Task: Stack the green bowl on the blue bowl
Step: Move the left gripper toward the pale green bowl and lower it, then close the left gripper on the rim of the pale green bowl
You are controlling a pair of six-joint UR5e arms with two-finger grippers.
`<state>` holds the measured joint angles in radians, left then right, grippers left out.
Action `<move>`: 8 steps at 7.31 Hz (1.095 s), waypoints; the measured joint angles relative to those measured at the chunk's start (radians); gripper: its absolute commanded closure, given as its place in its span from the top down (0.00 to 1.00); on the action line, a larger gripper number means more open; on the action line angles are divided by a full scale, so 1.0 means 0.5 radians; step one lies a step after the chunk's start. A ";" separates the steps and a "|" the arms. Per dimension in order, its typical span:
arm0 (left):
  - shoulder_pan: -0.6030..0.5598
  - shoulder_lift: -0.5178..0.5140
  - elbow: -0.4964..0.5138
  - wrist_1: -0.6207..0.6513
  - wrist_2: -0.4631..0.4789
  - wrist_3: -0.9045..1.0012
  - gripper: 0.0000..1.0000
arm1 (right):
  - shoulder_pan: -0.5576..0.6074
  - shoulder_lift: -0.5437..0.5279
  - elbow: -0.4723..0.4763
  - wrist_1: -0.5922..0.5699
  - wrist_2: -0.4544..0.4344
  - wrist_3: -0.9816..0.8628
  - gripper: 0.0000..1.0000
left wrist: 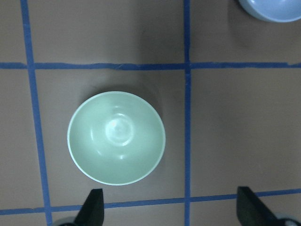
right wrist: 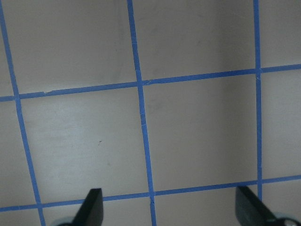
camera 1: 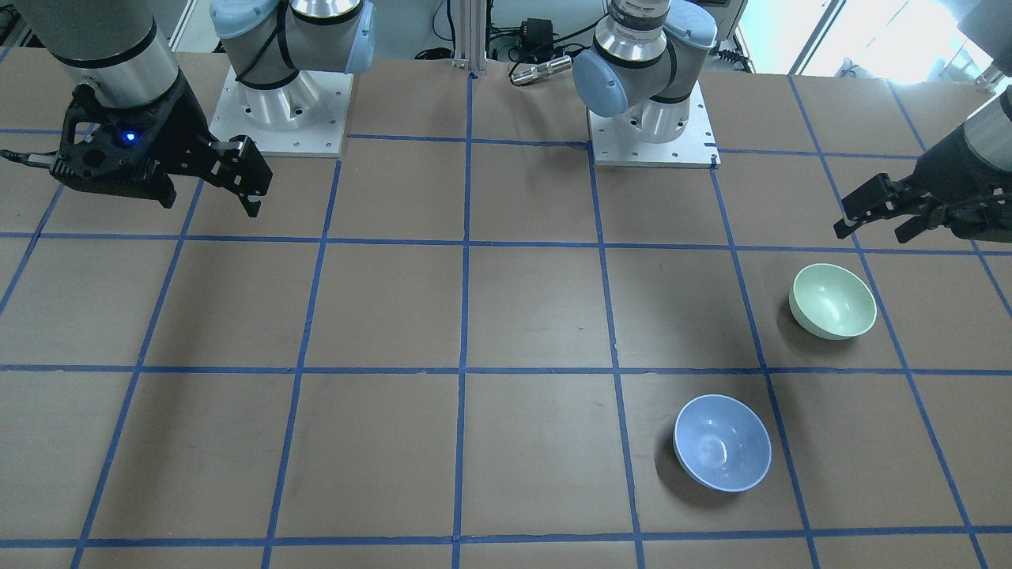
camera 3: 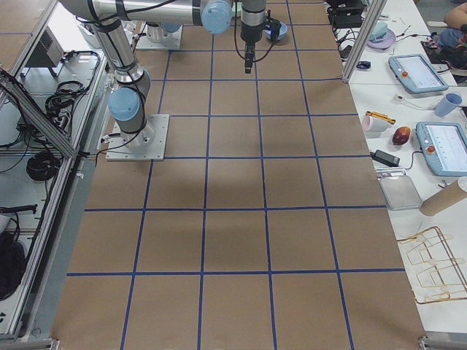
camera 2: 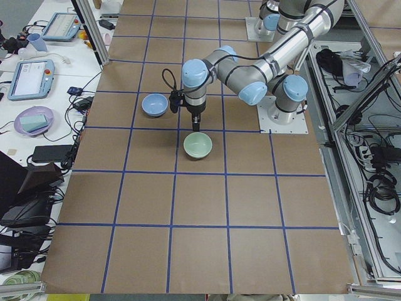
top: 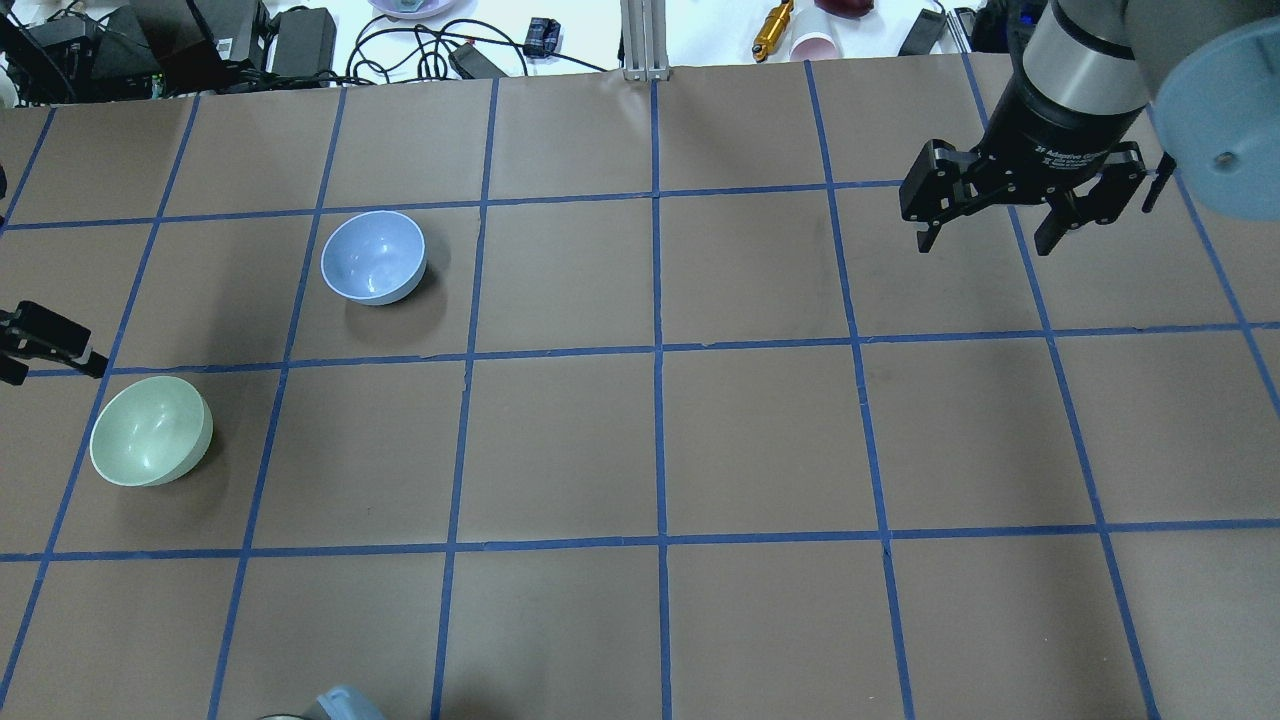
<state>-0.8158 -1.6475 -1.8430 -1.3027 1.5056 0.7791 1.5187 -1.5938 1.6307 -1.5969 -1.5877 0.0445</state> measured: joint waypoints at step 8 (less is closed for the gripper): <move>0.194 -0.455 -0.251 0.612 -0.001 0.243 1.00 | 0.000 0.000 0.000 0.000 0.000 0.000 1.00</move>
<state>-0.7186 -1.8752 -1.9683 -0.9966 1.5051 0.9005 1.5187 -1.5938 1.6307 -1.5969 -1.5877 0.0445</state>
